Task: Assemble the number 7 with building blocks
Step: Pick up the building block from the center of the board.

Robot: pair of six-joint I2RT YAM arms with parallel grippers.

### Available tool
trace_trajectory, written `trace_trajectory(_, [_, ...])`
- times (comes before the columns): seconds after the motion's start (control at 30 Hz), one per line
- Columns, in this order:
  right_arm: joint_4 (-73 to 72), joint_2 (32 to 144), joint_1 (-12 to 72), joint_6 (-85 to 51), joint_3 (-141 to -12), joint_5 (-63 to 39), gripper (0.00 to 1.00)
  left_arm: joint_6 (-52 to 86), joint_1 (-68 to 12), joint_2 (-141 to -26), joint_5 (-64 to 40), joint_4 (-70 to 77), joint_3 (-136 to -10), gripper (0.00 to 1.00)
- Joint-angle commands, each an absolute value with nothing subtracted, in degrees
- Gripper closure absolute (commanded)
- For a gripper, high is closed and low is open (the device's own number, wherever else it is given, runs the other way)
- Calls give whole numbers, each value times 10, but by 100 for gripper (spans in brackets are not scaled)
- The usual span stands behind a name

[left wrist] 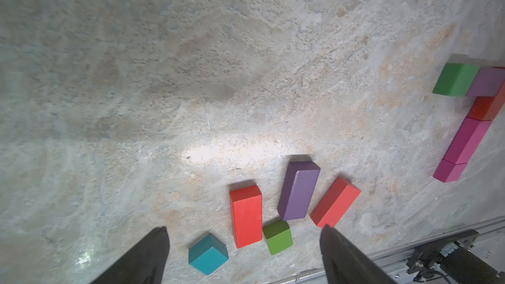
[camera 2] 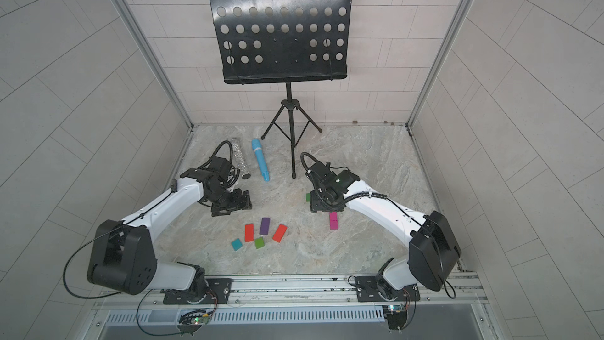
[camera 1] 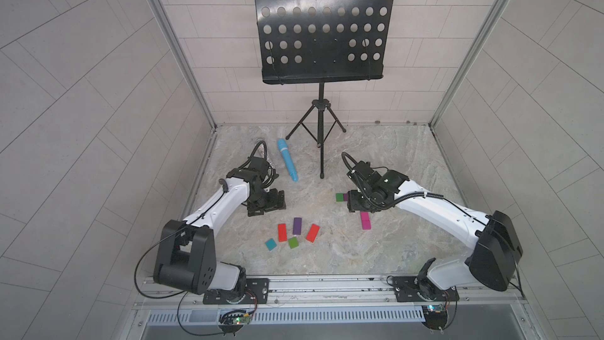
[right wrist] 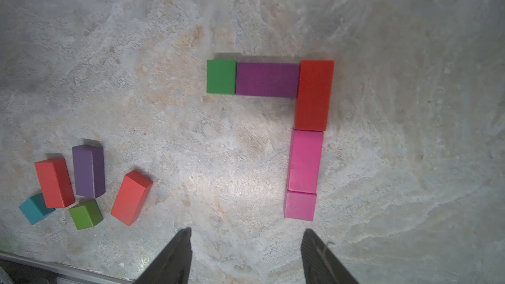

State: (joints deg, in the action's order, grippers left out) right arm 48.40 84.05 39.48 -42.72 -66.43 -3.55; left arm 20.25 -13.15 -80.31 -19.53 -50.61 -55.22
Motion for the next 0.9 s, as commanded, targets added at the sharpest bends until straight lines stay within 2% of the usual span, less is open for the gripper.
trace_trajectory(0.0, [474,856,397,-403,-682,-21,34,203,-136,-796,-161,-543,-554,9])
trace_trajectory(0.53, [445,894,344,-337,-710,-89,33,280,-168,-782,-130,-550,-497,12])
trace_trajectory(0.73, [443,909,326,-315,-712,-116,33,308,-223,-780,-114,-558,-482,13])
trace_trajectory(0.87, [444,907,314,-307,-713,-131,33,361,-228,-777,-128,-558,-466,16])
